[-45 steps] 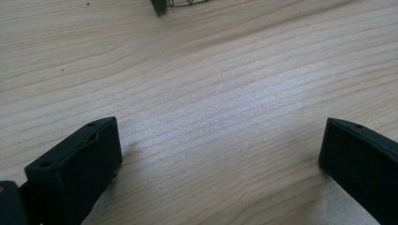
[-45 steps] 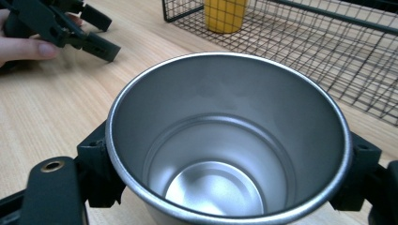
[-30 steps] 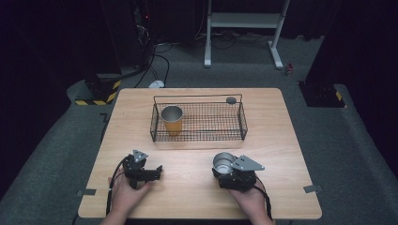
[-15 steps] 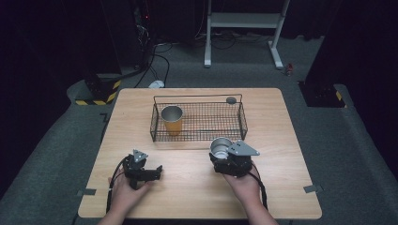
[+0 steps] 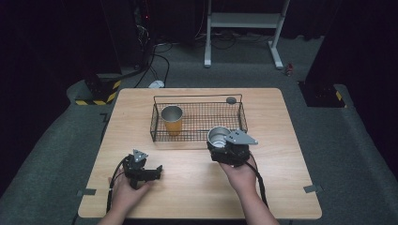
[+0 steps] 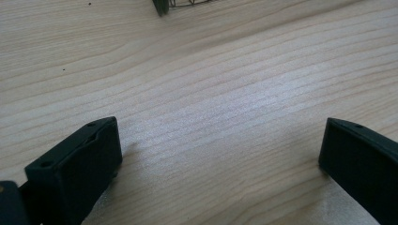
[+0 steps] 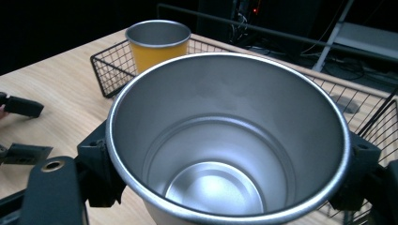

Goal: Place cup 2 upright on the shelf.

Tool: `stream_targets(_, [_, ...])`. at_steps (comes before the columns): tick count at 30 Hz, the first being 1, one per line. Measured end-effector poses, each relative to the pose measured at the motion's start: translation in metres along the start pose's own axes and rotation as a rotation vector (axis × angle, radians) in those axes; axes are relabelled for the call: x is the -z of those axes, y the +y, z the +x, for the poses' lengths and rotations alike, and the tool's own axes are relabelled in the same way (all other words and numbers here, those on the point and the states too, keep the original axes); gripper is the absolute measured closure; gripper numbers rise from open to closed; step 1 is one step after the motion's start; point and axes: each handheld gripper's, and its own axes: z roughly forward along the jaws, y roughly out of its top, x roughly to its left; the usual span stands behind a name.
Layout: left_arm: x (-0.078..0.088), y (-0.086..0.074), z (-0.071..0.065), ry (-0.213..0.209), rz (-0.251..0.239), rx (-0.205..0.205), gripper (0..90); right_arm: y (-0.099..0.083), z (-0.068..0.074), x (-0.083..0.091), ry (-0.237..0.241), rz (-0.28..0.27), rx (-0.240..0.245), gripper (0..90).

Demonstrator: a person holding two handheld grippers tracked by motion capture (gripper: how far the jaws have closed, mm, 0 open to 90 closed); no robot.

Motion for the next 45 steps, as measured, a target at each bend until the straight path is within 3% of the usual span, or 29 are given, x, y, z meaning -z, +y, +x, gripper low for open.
stream_targets(9, [0.000, 0.000, 0.000, 0.000, 0.000, -0.001, 0.0, 0.013, -0.017, -0.005, -0.034, -0.033, -0.002, 18.4])
stream_targets(19, [0.000, 0.000, 0.000, 0.000, 0.000, 0.000, 0.0, 0.029, -0.030, -0.026, -0.059, -0.030, -0.019, 18.4])
stream_targets(45, [0.000, 0.000, -0.001, 0.005, -0.001, 0.010, 0.1, 0.050, -0.064, -0.094, -0.159, 0.065, -0.081, 18.5])
